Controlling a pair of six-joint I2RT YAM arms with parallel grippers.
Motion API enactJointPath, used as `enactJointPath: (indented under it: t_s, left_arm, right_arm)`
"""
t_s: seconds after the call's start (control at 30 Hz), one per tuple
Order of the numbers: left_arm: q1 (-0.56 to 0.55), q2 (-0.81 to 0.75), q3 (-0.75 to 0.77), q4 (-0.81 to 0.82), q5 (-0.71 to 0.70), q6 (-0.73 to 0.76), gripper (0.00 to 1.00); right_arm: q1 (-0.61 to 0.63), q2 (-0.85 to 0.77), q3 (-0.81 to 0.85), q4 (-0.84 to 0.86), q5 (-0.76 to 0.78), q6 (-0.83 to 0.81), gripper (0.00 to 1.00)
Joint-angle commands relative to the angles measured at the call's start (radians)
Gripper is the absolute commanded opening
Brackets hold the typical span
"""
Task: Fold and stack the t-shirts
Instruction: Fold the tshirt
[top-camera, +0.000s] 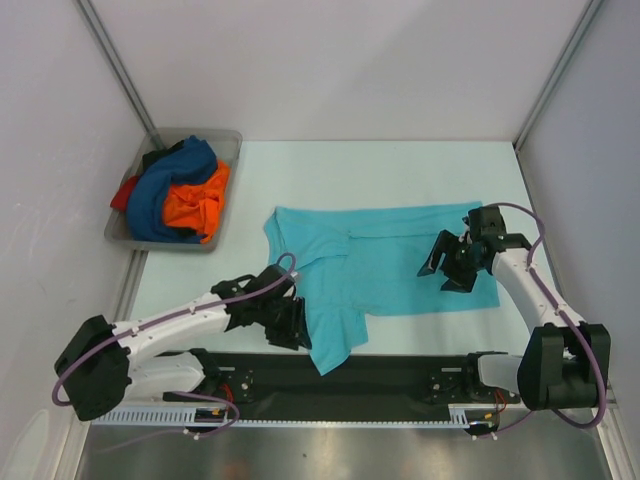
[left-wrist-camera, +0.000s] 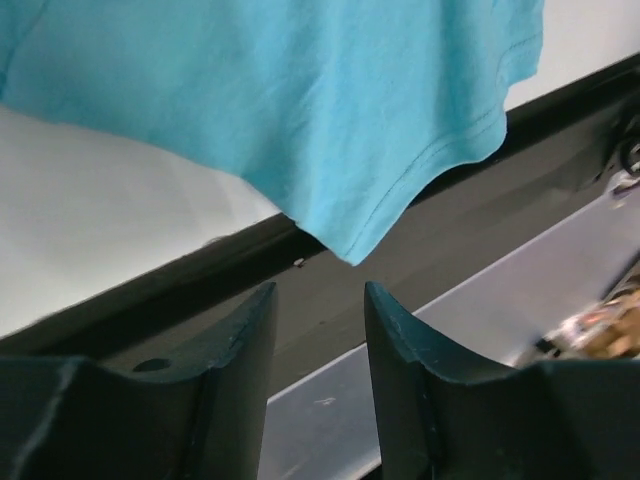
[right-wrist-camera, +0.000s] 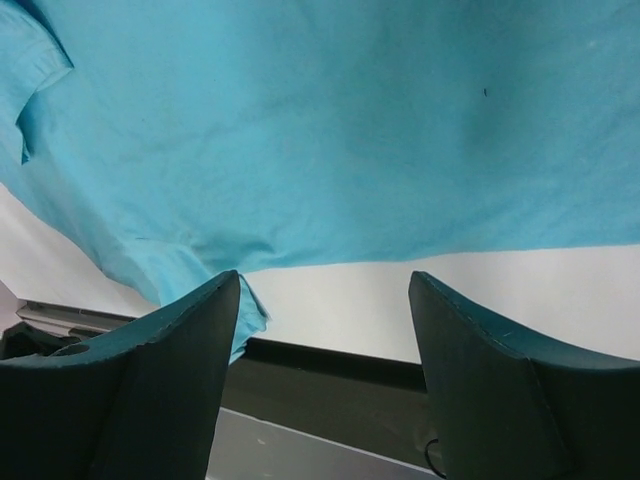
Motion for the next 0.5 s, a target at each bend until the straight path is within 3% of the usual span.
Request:
enactJointPath:
  t_s: [0.0,0.07,0.13,0.47]
  left_arm:
    - [-0.021,-0.081,-0.056,0.079,0.015,-0.200,0.45]
    - [-0.054,-0.171,-0.142,0.218,-0.022,-0.334,0.47]
    - [-0.064,-0.193,-0.168,0.241,-0.047,-0.389,0.50]
    - [-0.121,-0.058,-0.240,0.379,-0.041,-0.382,0.50]
  right_arm:
    - [-0.012,-0.002,0.004,0.041,-0.033,-0.027,0.74]
    - [-0.023,0.011,0.010,0.047,-0.048,-0.036,0.74]
    - [-0.038,0.024,0.017,0.040,-0.057,-0.055,0.74]
    - [-0.085,0.050,0.099,-0.012,-0.054,-0.080,0.74]
